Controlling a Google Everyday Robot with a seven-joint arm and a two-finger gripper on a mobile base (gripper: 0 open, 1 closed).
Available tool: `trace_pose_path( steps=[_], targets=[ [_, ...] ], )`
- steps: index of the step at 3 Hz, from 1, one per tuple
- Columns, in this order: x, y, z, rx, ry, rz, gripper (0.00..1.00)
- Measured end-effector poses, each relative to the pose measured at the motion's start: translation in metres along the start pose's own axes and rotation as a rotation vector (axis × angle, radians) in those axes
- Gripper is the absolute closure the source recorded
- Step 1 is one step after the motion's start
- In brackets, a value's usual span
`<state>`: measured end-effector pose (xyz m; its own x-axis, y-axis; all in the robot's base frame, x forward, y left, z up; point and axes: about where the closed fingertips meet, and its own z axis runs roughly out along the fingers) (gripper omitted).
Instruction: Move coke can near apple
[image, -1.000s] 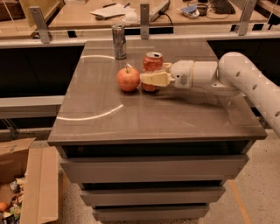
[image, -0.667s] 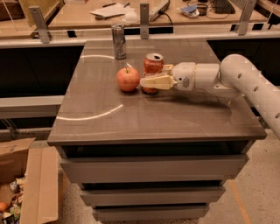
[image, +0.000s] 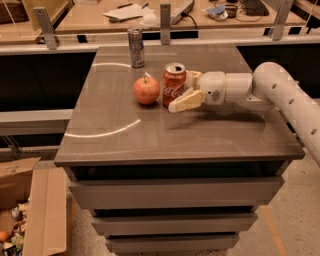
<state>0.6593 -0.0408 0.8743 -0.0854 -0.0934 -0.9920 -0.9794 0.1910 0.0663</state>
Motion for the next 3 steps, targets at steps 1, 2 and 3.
trace_pose_path(
  steps=[1,2,3],
  targets=[
    [-0.009,-0.015,-0.049,0.093,0.08,-0.054,0.0],
    [-0.012,-0.027,-0.079,0.18,0.115,-0.076,0.0],
    [-0.012,-0.027,-0.079,0.179,0.115,-0.076,0.0]
  ],
)
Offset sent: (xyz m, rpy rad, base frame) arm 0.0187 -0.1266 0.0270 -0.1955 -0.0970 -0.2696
